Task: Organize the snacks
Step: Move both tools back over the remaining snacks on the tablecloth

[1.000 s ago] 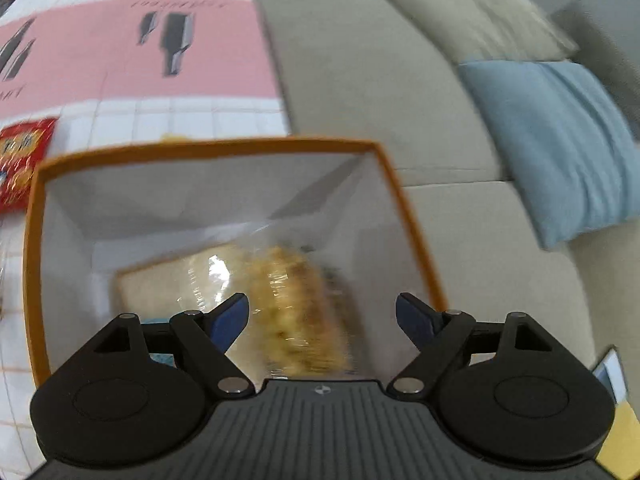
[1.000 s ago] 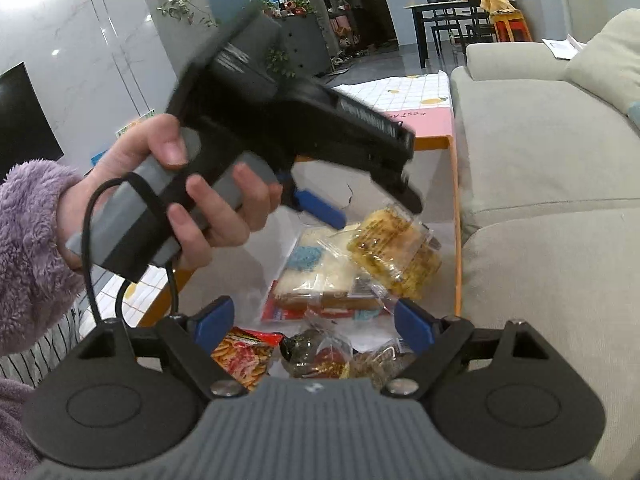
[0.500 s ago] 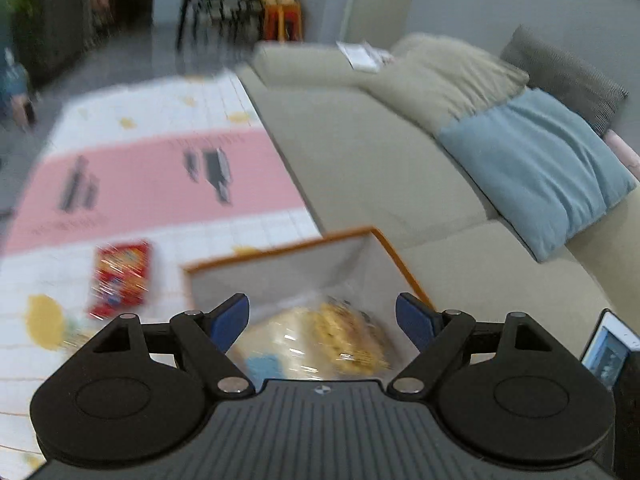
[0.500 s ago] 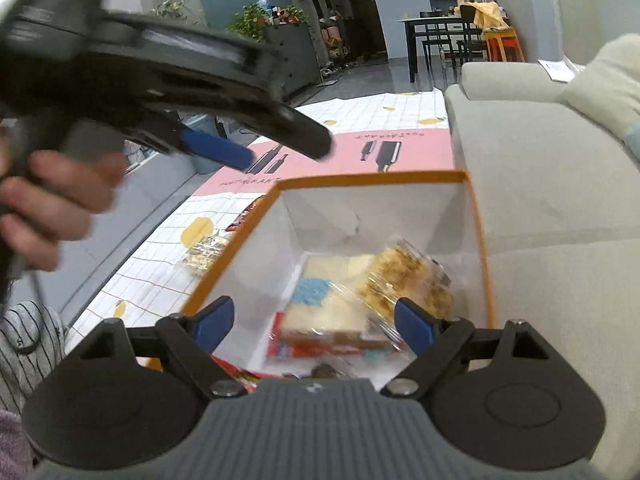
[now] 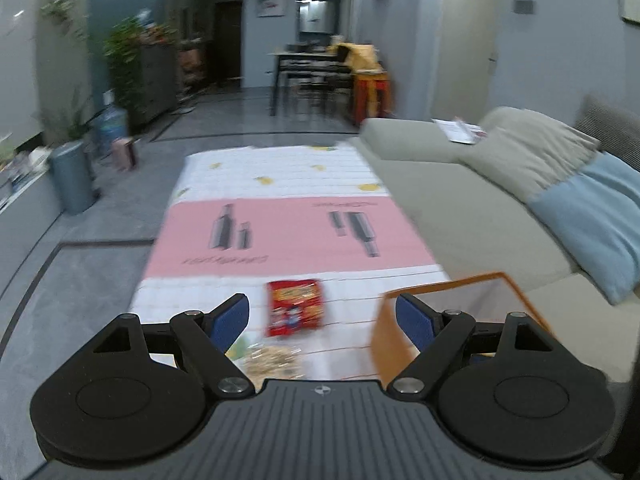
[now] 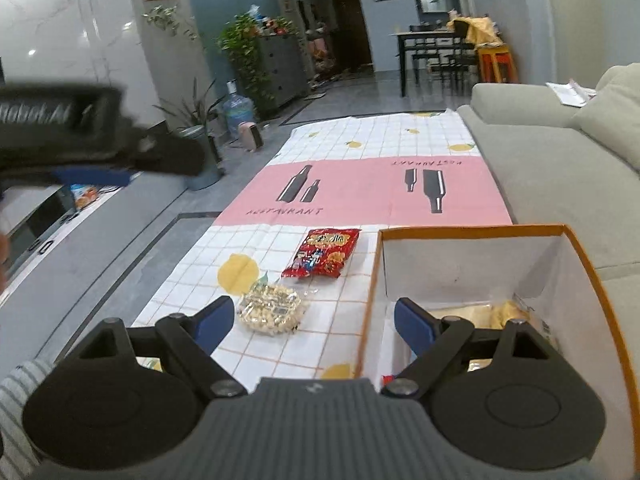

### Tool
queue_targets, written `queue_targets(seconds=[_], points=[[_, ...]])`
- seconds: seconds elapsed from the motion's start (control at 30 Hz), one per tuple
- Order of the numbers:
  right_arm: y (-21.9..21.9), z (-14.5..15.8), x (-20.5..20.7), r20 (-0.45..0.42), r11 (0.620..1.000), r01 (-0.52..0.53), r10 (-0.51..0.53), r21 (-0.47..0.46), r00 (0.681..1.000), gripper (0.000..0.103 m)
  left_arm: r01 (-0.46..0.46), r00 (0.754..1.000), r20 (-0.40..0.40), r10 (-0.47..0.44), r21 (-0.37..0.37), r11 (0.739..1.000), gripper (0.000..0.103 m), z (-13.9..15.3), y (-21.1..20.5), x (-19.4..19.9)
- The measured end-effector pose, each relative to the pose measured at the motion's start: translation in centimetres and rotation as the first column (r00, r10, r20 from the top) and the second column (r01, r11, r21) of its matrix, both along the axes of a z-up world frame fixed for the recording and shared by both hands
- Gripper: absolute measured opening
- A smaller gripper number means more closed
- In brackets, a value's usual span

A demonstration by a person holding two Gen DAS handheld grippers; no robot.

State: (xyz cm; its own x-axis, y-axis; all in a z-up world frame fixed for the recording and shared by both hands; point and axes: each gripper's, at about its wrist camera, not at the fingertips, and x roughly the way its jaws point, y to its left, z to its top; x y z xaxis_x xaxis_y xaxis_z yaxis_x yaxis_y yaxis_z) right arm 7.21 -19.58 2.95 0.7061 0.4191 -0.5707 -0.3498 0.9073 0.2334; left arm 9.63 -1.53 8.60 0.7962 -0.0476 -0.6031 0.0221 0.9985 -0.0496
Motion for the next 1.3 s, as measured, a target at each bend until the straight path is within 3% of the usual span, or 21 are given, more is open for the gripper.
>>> queue_targets(seconds=[0.27,0.43,0.83,1.0,1.17,1.3], points=[[4.2,0.4,-1.5,0.046,0.998,-0.016,0.019,-0.054,0.999,0.085,-0.145,0.982,-0.12,0.142,-0.016,0.989,0.098,-5.1,6.2,1.9],[6.9,-0.7,-1.3,-0.005,1.0,-0.015,0.015,-0.023,1.0,0.085,-0.163,0.966,-0.205,0.159,-0.004,0.987,0.097,-8.5,9.3,2.3],[13.5,-6.2,3.5,-0.146,0.995,0.097,-0.101,-0.038,0.984,0.085,-0.176,0.933,-0.321,0.164,-0.007,0.984,0.096,-13.2,14.8,4.3],[14.4,-8.6,6.8,-0.211,0.984,0.176,-0.171,0.005,0.962,0.085,-0.225,0.896,-0.407,0.18,-0.065,0.972,0.094,-15.6,17.4,5.9],[16.2,-10.8,10.4,-0.24,0.968,0.244,-0.251,-0.061,0.938,0.085,-0.223,0.892,-0.418,0.174,-0.071,0.972,0.094,-16.3,18.9,6.3],[17.2,-12.7,12.5,-0.269,0.951,0.285,-0.306,-0.116,0.913,0.086,-0.254,0.88,-0.442,0.173,-0.131,0.958,0.094,-16.9,20.3,6.5]])
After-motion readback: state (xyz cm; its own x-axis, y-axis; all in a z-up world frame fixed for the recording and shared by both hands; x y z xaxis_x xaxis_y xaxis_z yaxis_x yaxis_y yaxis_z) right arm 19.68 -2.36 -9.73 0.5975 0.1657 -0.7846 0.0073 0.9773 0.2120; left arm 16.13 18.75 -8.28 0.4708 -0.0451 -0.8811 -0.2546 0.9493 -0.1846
